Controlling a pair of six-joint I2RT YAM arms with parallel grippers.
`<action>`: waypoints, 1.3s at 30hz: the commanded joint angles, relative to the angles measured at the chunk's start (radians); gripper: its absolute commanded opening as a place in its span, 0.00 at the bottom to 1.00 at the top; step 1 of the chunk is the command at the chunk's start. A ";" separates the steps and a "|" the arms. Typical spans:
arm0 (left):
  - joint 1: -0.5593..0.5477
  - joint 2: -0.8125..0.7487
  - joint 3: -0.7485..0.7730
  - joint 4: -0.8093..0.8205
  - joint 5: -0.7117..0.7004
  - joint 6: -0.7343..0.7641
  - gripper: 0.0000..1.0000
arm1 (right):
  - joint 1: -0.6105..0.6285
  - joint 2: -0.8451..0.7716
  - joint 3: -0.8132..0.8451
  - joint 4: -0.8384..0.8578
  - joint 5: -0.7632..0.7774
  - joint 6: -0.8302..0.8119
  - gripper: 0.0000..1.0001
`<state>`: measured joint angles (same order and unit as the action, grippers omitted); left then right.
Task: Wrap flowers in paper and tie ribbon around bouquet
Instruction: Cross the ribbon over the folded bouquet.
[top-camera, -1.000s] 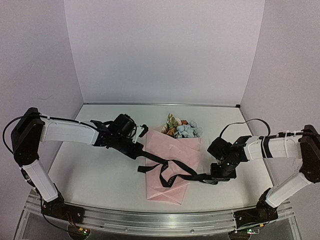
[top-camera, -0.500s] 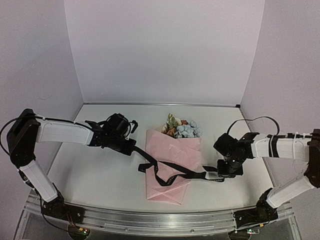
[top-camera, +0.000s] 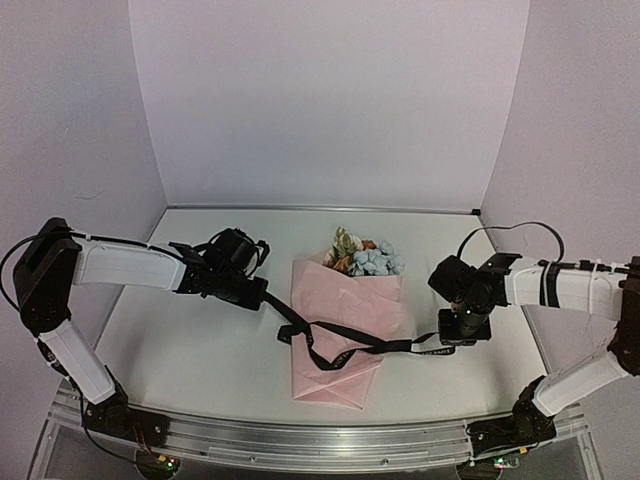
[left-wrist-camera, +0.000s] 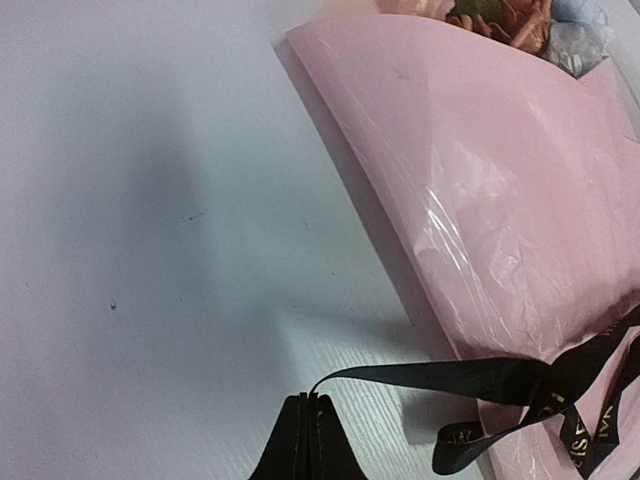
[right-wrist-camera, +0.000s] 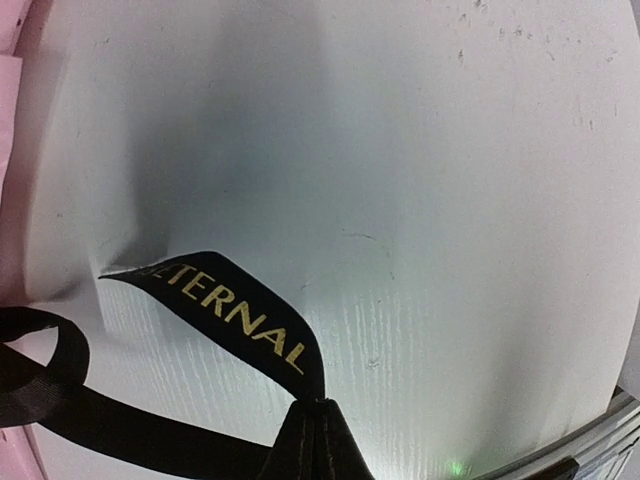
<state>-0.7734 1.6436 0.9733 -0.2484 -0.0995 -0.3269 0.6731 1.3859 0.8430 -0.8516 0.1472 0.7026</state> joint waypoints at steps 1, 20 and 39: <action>0.028 -0.032 0.003 -0.013 -0.081 -0.052 0.00 | -0.025 0.017 0.075 -0.090 0.070 -0.022 0.00; 0.180 -0.020 -0.011 -0.096 -0.125 -0.190 0.00 | -0.272 0.256 0.359 -0.115 -0.022 -0.085 0.00; 0.471 -0.133 -0.243 -0.153 -0.181 -0.416 0.00 | -0.439 0.282 0.266 -0.147 -0.027 -0.074 0.00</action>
<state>-0.3149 1.5445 0.7596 -0.4120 -0.2690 -0.6828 0.2566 1.6978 1.1398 -0.9608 0.0926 0.6285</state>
